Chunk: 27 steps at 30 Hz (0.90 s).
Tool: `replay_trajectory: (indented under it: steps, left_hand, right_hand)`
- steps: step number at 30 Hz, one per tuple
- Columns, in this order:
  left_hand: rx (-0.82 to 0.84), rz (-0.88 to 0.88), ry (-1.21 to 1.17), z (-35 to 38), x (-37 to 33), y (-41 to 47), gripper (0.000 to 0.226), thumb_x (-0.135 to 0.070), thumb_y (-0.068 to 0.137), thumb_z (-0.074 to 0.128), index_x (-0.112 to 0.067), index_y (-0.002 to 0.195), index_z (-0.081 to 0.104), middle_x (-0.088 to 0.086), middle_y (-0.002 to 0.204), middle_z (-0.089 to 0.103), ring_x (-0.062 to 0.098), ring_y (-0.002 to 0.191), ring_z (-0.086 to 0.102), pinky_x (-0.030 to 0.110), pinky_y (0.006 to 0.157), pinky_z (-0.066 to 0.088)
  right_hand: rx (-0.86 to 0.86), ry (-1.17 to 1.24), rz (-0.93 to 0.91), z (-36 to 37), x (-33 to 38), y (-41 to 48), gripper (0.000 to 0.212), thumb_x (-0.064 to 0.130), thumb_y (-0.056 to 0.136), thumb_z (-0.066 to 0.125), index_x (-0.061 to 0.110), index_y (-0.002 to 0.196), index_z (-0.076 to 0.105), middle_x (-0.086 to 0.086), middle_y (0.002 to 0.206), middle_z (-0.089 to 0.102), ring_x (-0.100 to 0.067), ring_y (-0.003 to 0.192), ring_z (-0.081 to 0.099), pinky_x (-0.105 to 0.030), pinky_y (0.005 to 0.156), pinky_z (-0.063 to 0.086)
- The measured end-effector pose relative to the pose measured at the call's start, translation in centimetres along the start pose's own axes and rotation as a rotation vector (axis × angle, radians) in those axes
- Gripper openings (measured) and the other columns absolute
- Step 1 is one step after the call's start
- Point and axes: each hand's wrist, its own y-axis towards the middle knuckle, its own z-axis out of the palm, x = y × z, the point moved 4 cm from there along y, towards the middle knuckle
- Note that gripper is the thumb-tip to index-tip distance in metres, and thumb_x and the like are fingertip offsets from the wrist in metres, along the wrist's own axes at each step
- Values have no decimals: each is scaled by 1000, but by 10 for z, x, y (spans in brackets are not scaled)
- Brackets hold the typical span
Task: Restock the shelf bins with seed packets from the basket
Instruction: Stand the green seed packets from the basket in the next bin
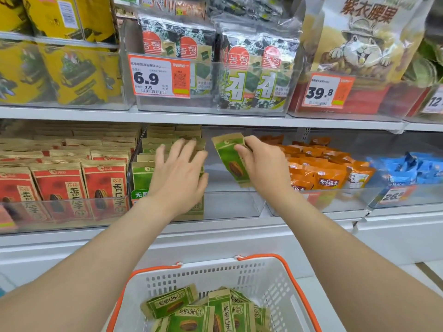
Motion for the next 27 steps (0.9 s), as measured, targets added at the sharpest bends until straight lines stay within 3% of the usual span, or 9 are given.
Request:
replay_trajectory:
  steps: [2, 4, 7, 14, 18, 20, 23, 27]
  left_hand:
    - [80, 23, 47, 5, 1, 3, 50, -49, 100, 48, -24, 143, 48, 7, 151, 51, 33, 142, 41, 61, 118, 24]
    - [93, 18, 69, 8, 4, 8, 52, -56, 100, 43, -25, 140, 49, 3, 142, 59, 30, 134, 51, 59, 116, 29]
    - [80, -25, 97, 12, 12, 16, 66, -70, 93, 36, -20, 132, 57, 3, 127, 68, 30, 120, 59, 52, 109, 38]
    - [62, -106, 135, 18, 12, 28, 70, -73, 84, 39, -14, 108, 67, 10, 108, 70, 34, 101, 61, 49, 95, 40]
    - [37, -135, 135, 23, 9, 33, 66, -70, 84, 39, -12, 102, 67, 13, 104, 68, 35, 96, 59, 49, 90, 40]
    - [30, -145, 138, 25, 7, 34, 64, -68, 84, 40, -13, 101, 67, 13, 103, 66, 35, 96, 58, 49, 90, 40]
    - [27, -151, 145, 26, 6, 35, 62, -66, 84, 42, -13, 102, 67, 13, 104, 66, 35, 97, 57, 50, 91, 39]
    - [22, -152, 147, 26, 6, 34, 59, -63, 83, 45, -12, 102, 68, 13, 104, 65, 35, 97, 57, 50, 91, 39]
  right_hand:
    - [154, -64, 24, 21, -2, 0, 25, 37, 109, 50, 13, 105, 55, -15, 81, 69, -43, 73, 62, -44, 57, 45]
    - [273, -47, 170, 39, -2, 2, 20, 28, 111, 48, 11, 121, 48, -20, 92, 66, -42, 78, 57, -43, 62, 41]
    - [364, 11, 359, 65, -7, 13, 44, 11, 106, 51, 5, 146, 36, -28, 116, 64, -48, 102, 62, -43, 74, 43]
    - [364, 230, 599, 119, -22, 63, 41, 13, 109, 45, 7, 149, 38, -23, 132, 62, -40, 125, 59, -30, 79, 38]
    - [346, 238, 607, 146, -34, 74, 58, 12, 108, 47, 14, 161, 23, -20, 136, 60, -40, 128, 56, -38, 88, 46]
    - [372, 214, 624, 157, -39, 73, 70, 15, 104, 56, 14, 162, 16, -18, 133, 63, -40, 123, 60, -38, 85, 47]
    - [371, 152, 627, 167, -45, 77, 62, 17, 98, 67, 9, 147, 30, -19, 127, 64, -42, 119, 63, -38, 80, 47]
    - [374, 149, 642, 172, -43, 85, 49, 10, 99, 61, 4, 141, 36, -23, 135, 59, -42, 124, 60, -38, 85, 45]
